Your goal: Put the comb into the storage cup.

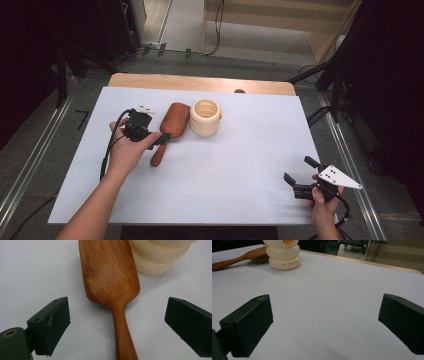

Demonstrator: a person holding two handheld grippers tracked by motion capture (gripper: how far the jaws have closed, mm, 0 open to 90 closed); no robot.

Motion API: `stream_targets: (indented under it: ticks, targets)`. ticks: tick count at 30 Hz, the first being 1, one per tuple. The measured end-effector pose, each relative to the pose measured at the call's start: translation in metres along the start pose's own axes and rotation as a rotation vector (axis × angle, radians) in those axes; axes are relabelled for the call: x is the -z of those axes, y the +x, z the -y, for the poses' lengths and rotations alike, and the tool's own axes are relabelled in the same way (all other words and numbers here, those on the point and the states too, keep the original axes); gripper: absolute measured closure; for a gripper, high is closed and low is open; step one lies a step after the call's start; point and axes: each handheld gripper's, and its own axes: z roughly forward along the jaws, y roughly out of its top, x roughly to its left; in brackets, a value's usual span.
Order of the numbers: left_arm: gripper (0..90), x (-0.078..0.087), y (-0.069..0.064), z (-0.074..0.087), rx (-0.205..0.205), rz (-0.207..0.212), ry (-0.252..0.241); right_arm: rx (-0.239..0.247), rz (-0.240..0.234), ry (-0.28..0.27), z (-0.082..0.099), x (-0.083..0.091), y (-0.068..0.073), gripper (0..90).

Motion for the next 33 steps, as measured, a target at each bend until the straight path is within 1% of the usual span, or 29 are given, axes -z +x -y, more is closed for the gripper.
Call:
stream_targets:
  ticks: [1,2,3,4,6,7,8,9,10,12,13,14,16,17,18,19,20,21,23,25,26,27,28,29,31,33]
  targets:
    - [13.8,-0.002,-0.001,-0.002,0.001,-0.017,0.016,0.001,0.001,0.000,0.000,0.000,0.000,0.0]
    - [15.2,-0.005,-0.003,-0.004,0.008,-0.052,0.029,0.002,0.001,0.001,0.000,0.000,0.000,0.0]
    - [17.3,-0.006,-0.004,-0.005,0.001,-0.061,0.039,0.000,0.001,0.000,0.000,0.000,0.000,0.0]
    - [18.6,-0.006,-0.004,-0.005,0.001,-0.061,0.039,0.000,0.001,0.000,0.000,0.000,0.000,0.0]
    - [18.8,-0.010,-0.006,-0.008,0.005,-0.060,0.062,0.003,0.000,0.002,0.000,0.000,0.000,0.0]
    - [19.2,-0.010,-0.006,-0.008,0.005,-0.060,0.062,0.003,0.001,0.002,0.000,0.000,0.000,0.0]
    - [21.4,-0.011,-0.006,-0.008,0.004,-0.058,0.067,0.001,0.003,0.001,0.000,0.000,0.000,0.0]
    - [23.0,-0.014,-0.007,-0.009,0.006,-0.078,0.084,0.000,0.006,0.001,0.000,0.000,0.000,0.0]
    - [24.2,-0.014,-0.007,-0.009,0.006,-0.078,0.084,0.000,0.006,0.001,0.000,0.000,0.000,0.0]
    - [24.3,-0.017,-0.007,-0.010,0.009,-0.078,0.106,-0.004,0.011,0.001,0.000,0.000,0.000,0.0]
    - [24.4,-0.020,-0.008,-0.010,0.013,-0.080,0.131,-0.007,0.014,0.001,0.000,0.000,0.000,0.0]
    - [25.0,-0.022,-0.007,-0.009,0.009,-0.070,0.149,-0.008,0.016,0.000,0.000,0.000,0.000,0.0]
    - [26.9,-0.026,-0.007,-0.009,0.008,-0.077,0.186,-0.002,0.015,0.001,0.000,0.000,0.000,0.0]
    - [27.2,-0.028,-0.007,-0.009,0.009,-0.072,0.201,-0.001,0.013,0.002,0.000,0.000,0.000,0.0]
    - [28.1,-0.031,-0.007,-0.009,0.020,-0.064,0.218,0.000,0.013,0.002,0.000,0.000,0.000,0.0]
    - [29.4,-0.031,-0.007,-0.009,0.020,-0.064,0.218,0.000,0.013,0.002,0.000,0.000,0.000,0.0]
    - [29.4,-0.033,-0.006,-0.008,0.024,-0.059,0.243,0.001,0.013,0.003,0.000,-0.001,0.000,0.0]
    - [33.2,-0.037,-0.007,-0.008,0.030,-0.064,0.254,0.004,0.014,0.003,0.000,-0.001,0.000,0.0]
    - [37.8,-0.039,-0.009,-0.008,0.029,-0.061,0.262,0.002,0.015,0.004,0.000,-0.001,0.000,0.0]
    - [40.5,-0.040,-0.010,-0.009,0.034,-0.056,0.261,0.003,0.016,0.005,0.000,-0.001,0.000,0.0]
    - [43.8,-0.040,-0.010,-0.009,0.034,-0.056,0.261,0.003,0.016,0.005,0.000,-0.001,0.000,0.0]
    - [43.8,-0.040,-0.010,-0.009,0.038,-0.052,0.260,0.003,0.016,0.004,0.000,-0.001,0.000,0.0]
    - [47.0,-0.041,-0.010,-0.009,0.046,-0.042,0.259,0.001,0.017,0.007,0.000,-0.001,0.001,0.0]
    - [47.0,-0.042,-0.010,-0.008,0.053,-0.036,0.258,0.001,0.017,0.007,0.000,-0.001,0.001,0.0]
    - [51.8,-0.043,-0.012,-0.008,0.046,-0.043,0.263,0.004,0.017,0.008,0.000,-0.001,0.001,0.0]
    - [54.4,-0.045,-0.013,-0.008,0.068,-0.046,0.268,0.003,0.018,0.009,0.000,-0.001,0.001,0.0]
